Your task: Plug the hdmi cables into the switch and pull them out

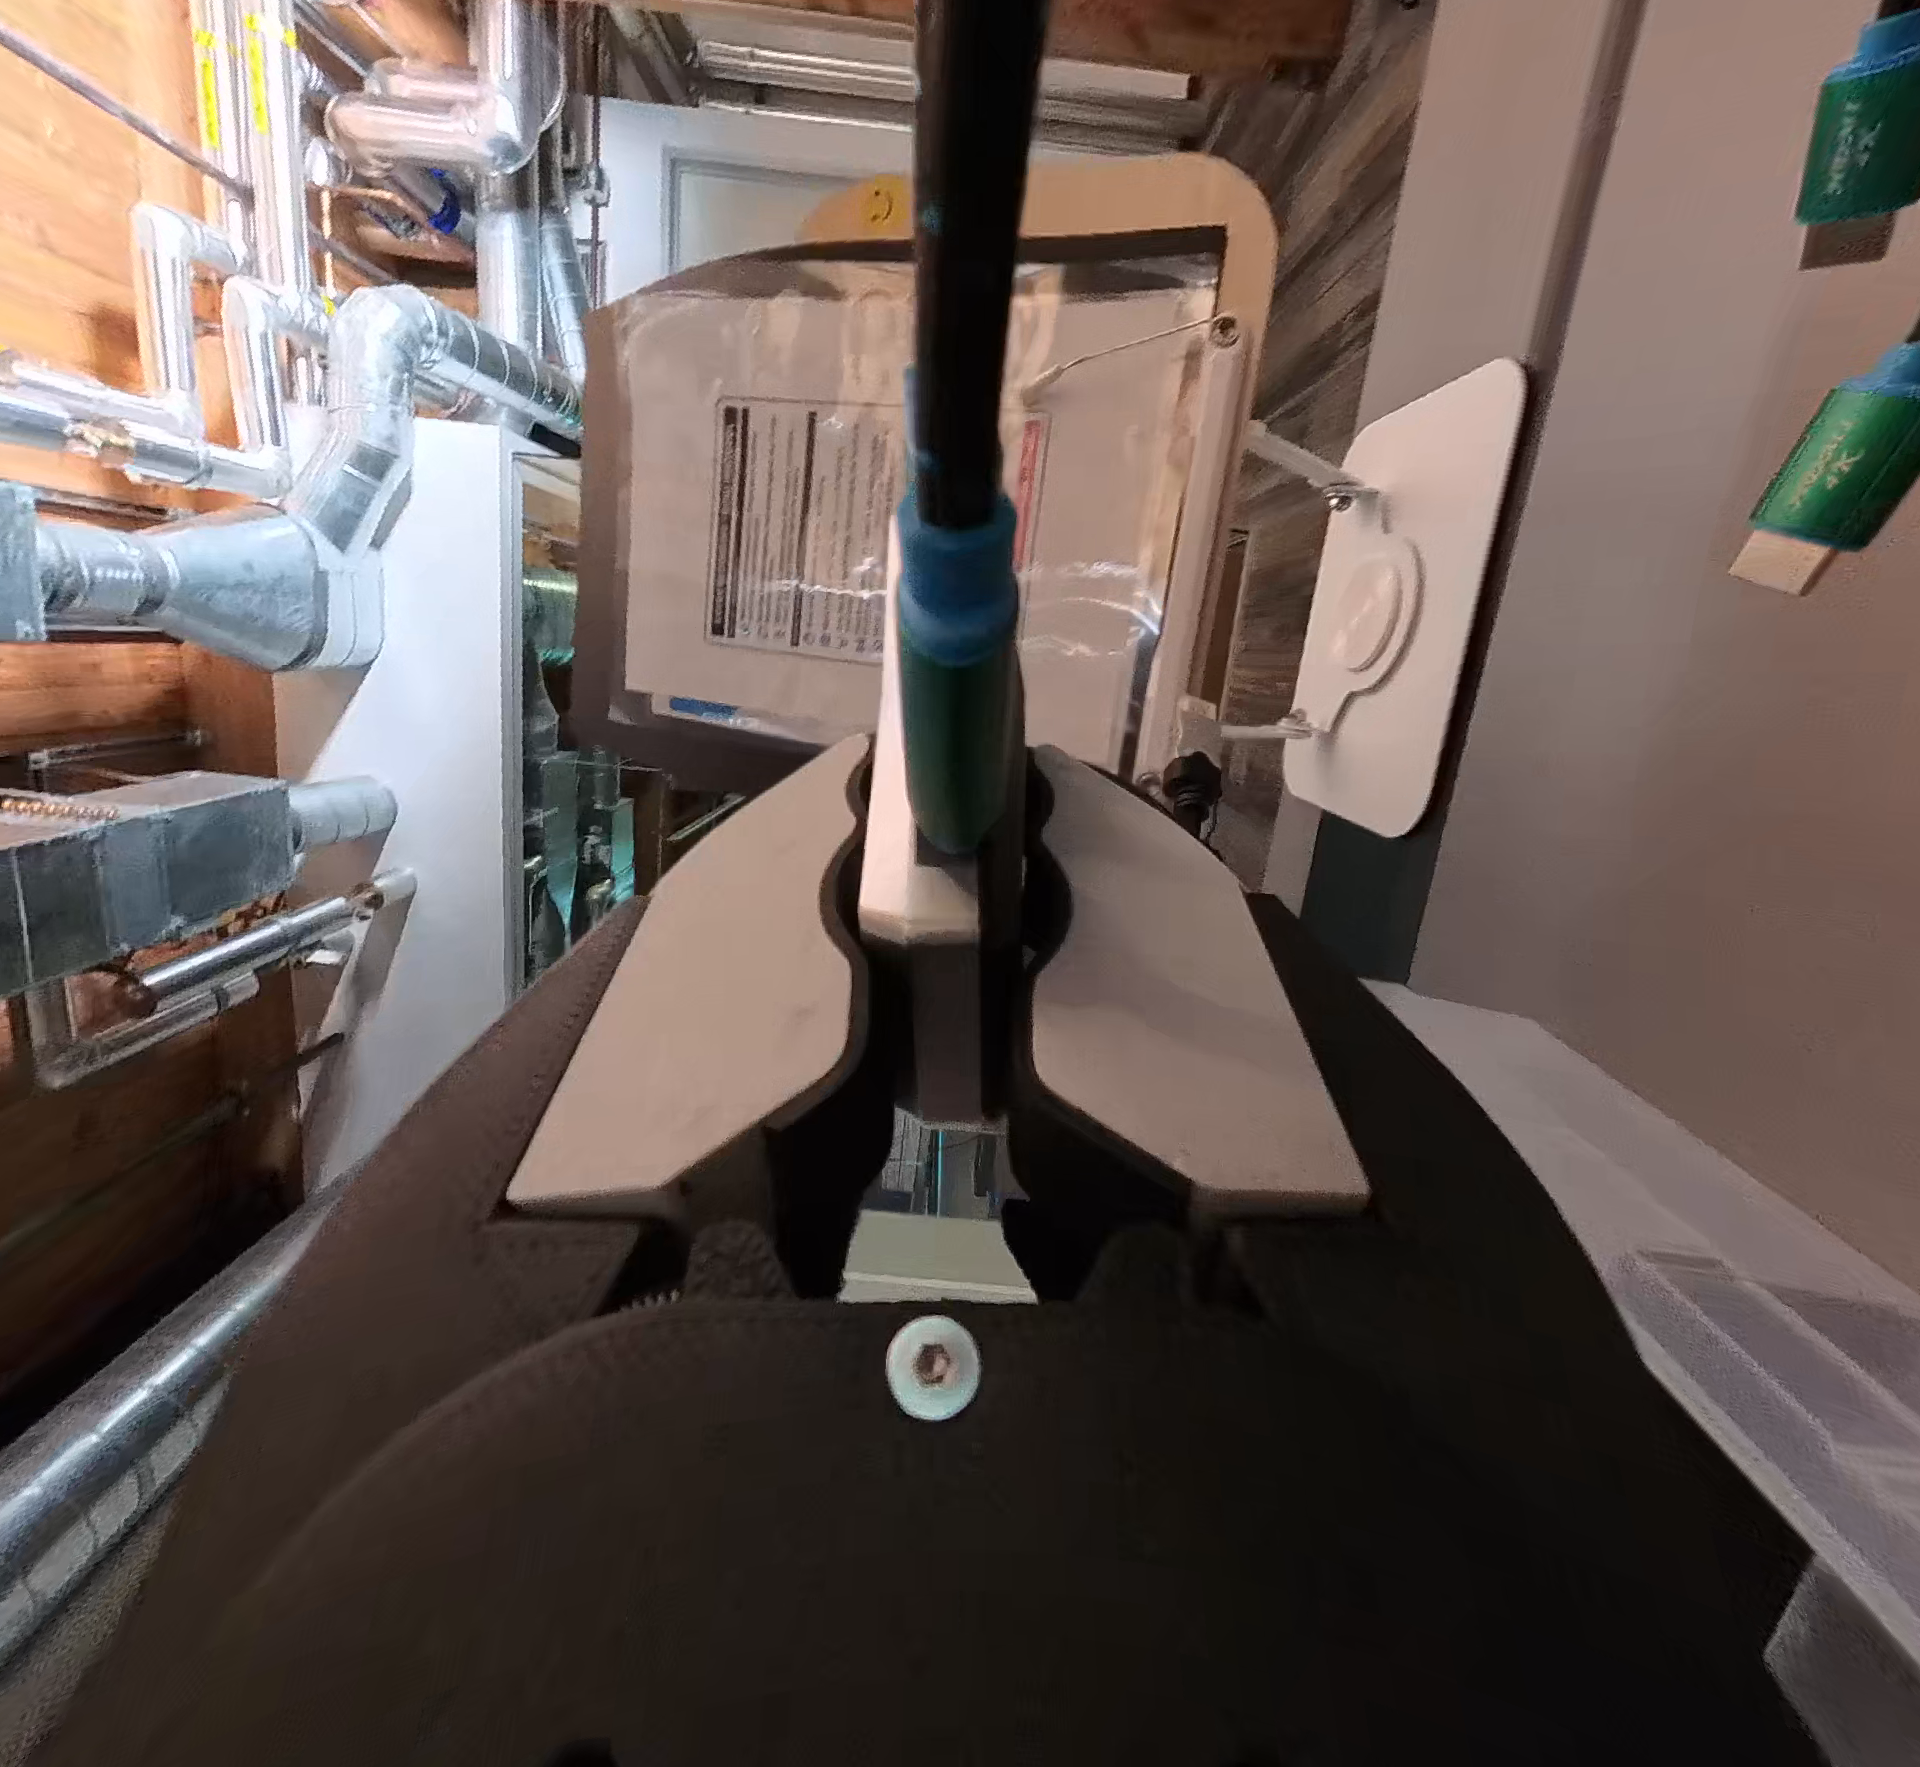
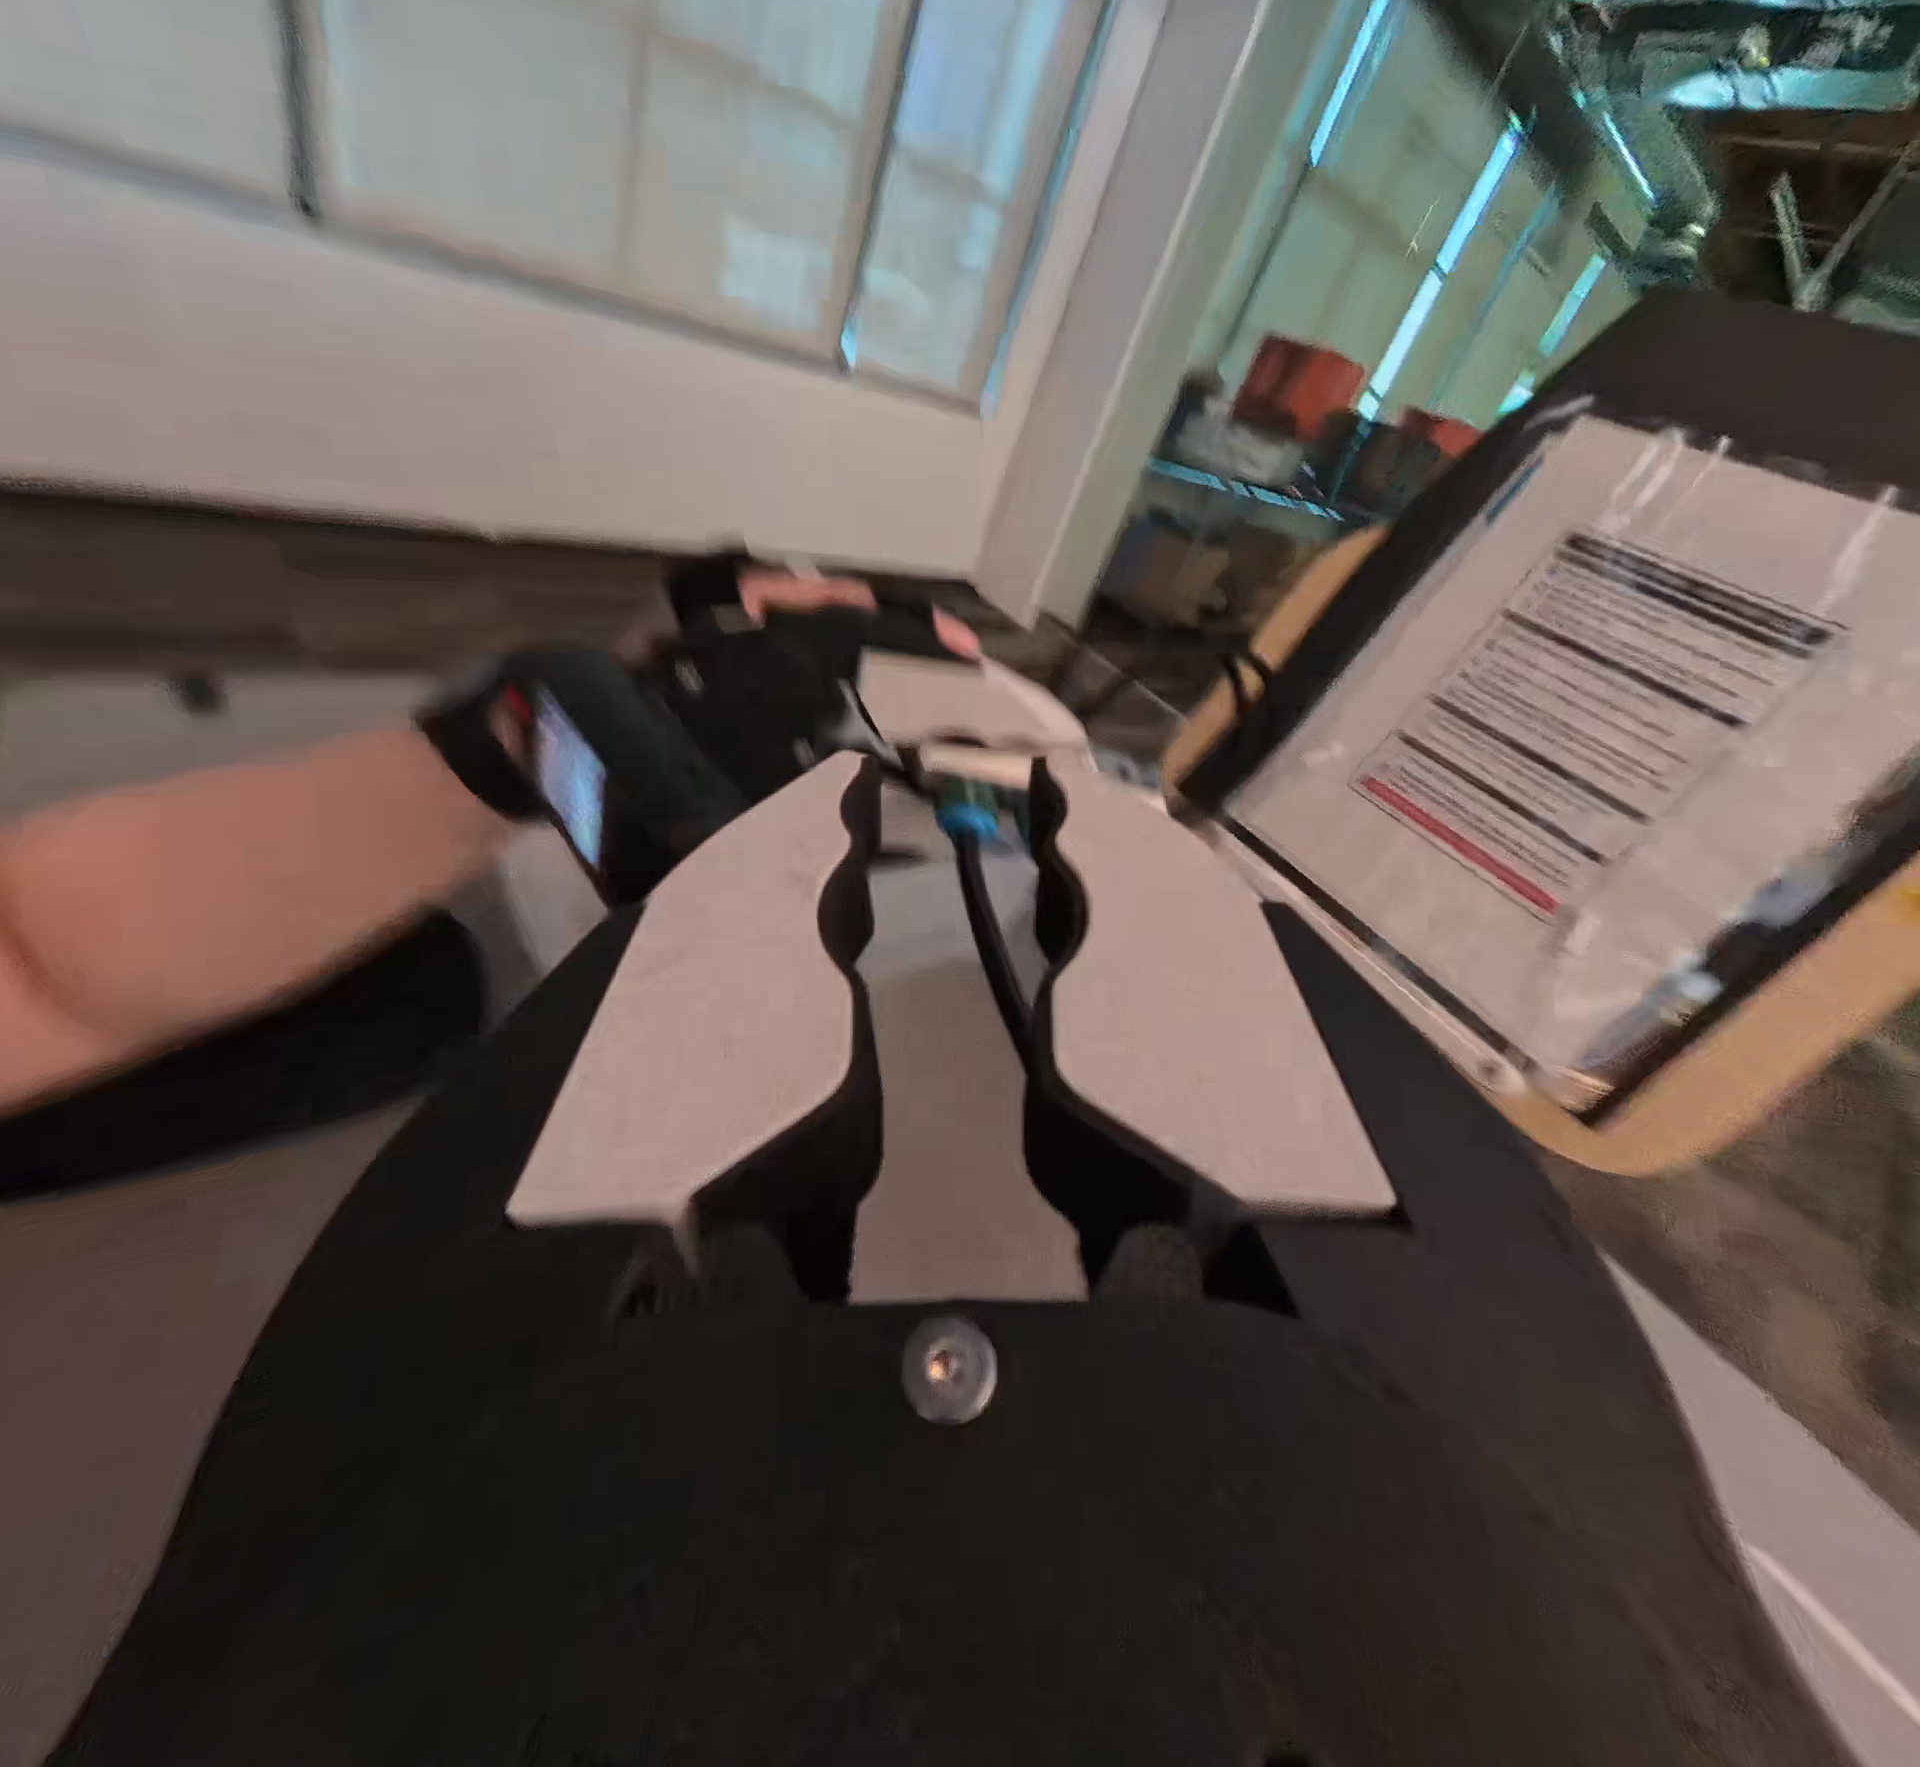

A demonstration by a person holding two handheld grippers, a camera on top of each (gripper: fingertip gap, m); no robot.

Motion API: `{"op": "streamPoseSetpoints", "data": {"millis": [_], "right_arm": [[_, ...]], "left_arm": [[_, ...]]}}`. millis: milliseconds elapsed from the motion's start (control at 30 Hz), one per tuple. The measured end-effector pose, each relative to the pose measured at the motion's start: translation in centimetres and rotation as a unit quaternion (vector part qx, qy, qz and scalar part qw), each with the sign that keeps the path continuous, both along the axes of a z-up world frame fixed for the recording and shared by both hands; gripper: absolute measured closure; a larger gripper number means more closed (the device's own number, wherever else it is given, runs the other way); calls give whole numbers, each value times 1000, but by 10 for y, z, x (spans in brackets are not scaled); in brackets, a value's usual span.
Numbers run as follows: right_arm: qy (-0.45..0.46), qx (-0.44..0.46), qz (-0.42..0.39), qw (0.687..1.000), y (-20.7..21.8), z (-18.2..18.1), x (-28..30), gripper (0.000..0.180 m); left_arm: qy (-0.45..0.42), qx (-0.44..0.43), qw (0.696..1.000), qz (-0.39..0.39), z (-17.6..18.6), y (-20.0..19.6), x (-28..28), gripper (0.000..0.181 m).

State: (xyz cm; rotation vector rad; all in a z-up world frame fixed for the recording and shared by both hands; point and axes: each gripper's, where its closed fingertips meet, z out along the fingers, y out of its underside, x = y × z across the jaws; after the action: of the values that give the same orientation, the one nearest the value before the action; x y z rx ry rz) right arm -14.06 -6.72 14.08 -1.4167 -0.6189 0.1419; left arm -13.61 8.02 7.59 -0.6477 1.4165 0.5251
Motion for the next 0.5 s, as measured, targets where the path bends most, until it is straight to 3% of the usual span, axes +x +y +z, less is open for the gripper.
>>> {"op": "streamPoseSetpoints", "data": {"millis": [67, 300, 500], "right_arm": [[-71, -13, -54, 996, 22, -25, 2, 148], [-53, -37, -48, 997, 45, -51, -2, 153], [-80, -22, -71, 994, 41, -48, -2, 160]], "left_arm": [[-9, 3, 1000, 3, 5, 2, -5, 158], [4, 33, 999, 9, 0, 0, 3, 158], [5, 27, 999, 15, -7, -1, 12, 158]]}}
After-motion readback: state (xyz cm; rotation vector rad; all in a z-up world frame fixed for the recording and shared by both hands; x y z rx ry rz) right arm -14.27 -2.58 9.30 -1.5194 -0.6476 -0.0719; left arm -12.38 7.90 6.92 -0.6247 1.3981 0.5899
